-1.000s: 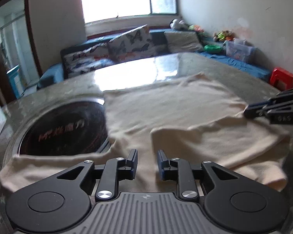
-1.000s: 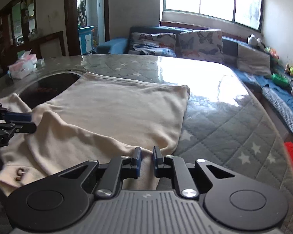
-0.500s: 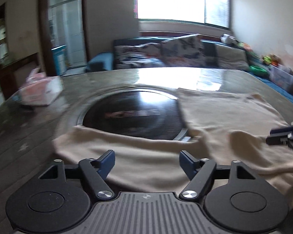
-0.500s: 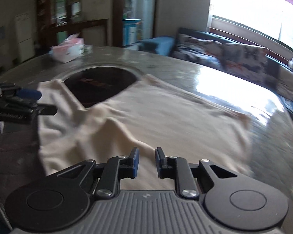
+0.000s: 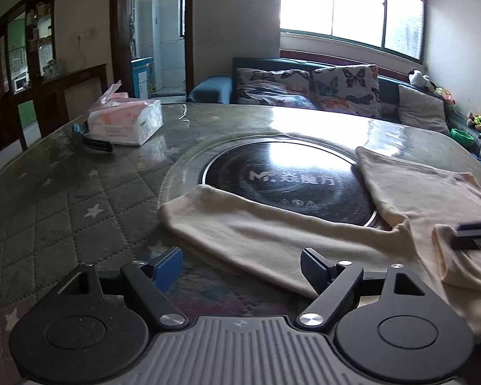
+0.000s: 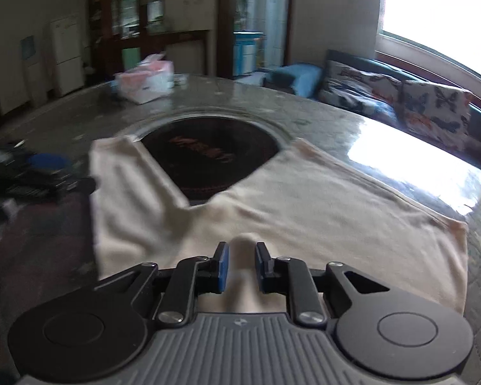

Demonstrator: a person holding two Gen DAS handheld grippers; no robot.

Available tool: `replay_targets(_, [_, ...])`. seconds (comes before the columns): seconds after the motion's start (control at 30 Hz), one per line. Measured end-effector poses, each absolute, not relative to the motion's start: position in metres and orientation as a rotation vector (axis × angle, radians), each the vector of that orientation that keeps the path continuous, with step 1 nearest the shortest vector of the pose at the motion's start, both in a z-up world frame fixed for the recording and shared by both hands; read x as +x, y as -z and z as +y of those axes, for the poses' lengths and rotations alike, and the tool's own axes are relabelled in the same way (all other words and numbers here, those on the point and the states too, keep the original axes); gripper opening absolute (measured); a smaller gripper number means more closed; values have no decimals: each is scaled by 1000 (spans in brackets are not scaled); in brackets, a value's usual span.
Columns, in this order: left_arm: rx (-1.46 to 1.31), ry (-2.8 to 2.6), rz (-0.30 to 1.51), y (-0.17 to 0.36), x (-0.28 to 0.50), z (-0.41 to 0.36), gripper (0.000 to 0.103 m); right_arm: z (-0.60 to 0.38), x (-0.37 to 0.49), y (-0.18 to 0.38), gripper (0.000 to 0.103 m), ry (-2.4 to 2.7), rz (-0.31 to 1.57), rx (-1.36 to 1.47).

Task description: Fold clothes

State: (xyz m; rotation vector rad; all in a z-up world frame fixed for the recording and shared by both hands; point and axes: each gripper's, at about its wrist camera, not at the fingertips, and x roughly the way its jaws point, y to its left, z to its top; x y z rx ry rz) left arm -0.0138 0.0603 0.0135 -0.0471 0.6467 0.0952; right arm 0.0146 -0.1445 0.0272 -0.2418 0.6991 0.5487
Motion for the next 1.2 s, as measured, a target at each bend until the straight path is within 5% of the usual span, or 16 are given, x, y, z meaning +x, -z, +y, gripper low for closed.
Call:
replay_targets(0.23, [-113, -169, 666, -11, 2, 76, 83, -127, -1, -19, 19, -619, 722, -289])
replay_targets(0.3, [-129, -191, 665, -11, 6, 81, 83, -127, -1, -20, 5, -620, 714, -280])
replay_targets(0.57, [-210, -295, 682, -10, 30, 103, 77, -123, 0, -14, 10, -629, 728, -270])
replay_targets(0.77, [-199, -343, 684, -6, 43, 107, 56, -131, -7, -29, 21, -611, 686, -260])
replay_targets(0.9, [-201, -341, 668, -9, 46, 108, 15, -144, -14, -41, 24, -579, 651, -237])
replay_targets(0.97, [-229, -320, 656, -13, 45, 110, 7, -152, -18, -45, 25, -559, 637, -221])
replay_targets(1.2, [-237, -131, 522, -66, 18, 69, 6, -191, -32, -53, 25, -455, 608, -150])
